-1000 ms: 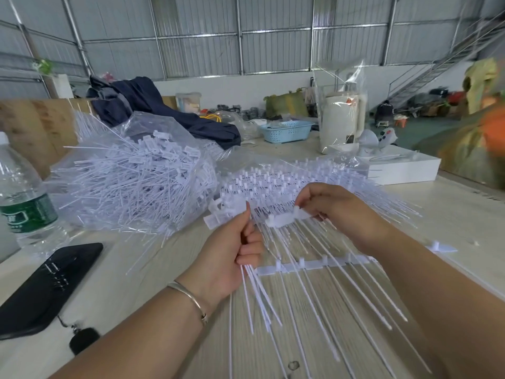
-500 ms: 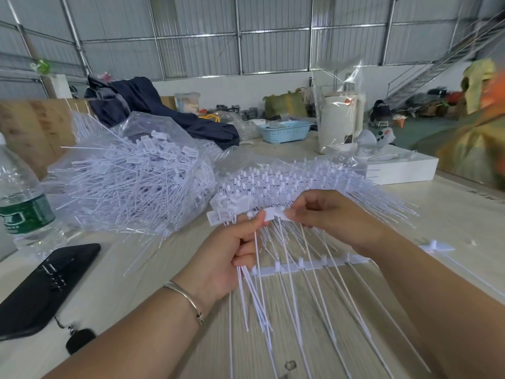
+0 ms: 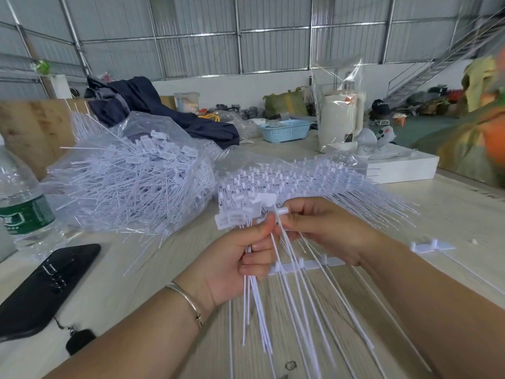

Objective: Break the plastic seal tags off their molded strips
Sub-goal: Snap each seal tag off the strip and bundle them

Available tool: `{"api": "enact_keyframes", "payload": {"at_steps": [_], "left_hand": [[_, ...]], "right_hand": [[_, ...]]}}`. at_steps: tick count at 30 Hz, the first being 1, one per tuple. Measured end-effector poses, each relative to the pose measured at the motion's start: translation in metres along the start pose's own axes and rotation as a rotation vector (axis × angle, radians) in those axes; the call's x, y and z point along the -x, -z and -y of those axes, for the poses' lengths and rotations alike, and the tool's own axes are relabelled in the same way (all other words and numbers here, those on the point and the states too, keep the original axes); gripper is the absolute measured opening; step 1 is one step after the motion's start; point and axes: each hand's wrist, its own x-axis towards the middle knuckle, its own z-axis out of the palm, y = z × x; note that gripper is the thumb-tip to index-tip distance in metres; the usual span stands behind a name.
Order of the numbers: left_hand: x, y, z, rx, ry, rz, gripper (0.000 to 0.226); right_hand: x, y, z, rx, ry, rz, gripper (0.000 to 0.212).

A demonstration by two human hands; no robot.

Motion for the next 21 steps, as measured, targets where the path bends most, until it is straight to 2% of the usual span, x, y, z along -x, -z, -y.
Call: {"api": "enact_keyframes", "payload": {"at_steps": [4,8,11,15,18,21], "left_hand": [[-0.002,-0.001,-0.003,0.017,-0.068,-0.043,0.026],[-0.005,0.001,-0.007,-0.062,-0.072,-0.210,0.033],[-0.006,0.002,-0.003,-0.113,-0.053,-0.267,0.033],[-0.005,-0.001,-0.001,-0.218,-0.015,-0.253,0.034],[-0.002,0.001,-0.005,-0.293,-0.020,-0.255,0.034],[0.000,0.002,-0.006,-0.282,-0.070,-0.264,0.033]], "right_hand": [[0.000,-0.002,0.005,0.031,0.012,-0.096,0.039],[0.000,0.009,0.005,0.110,0.018,-0.271,0.034],[0.000,0.018,0.005,0.131,0.011,-0.255,0.026],[0.000,0.026,0.005,0.136,-0.009,-0.183,0.017],[0.001,0.039,0.006,0.109,-0.020,-0.207,0.012],[0.001,0.045,0.001,0.068,-0.061,-0.256,0.031]]}}
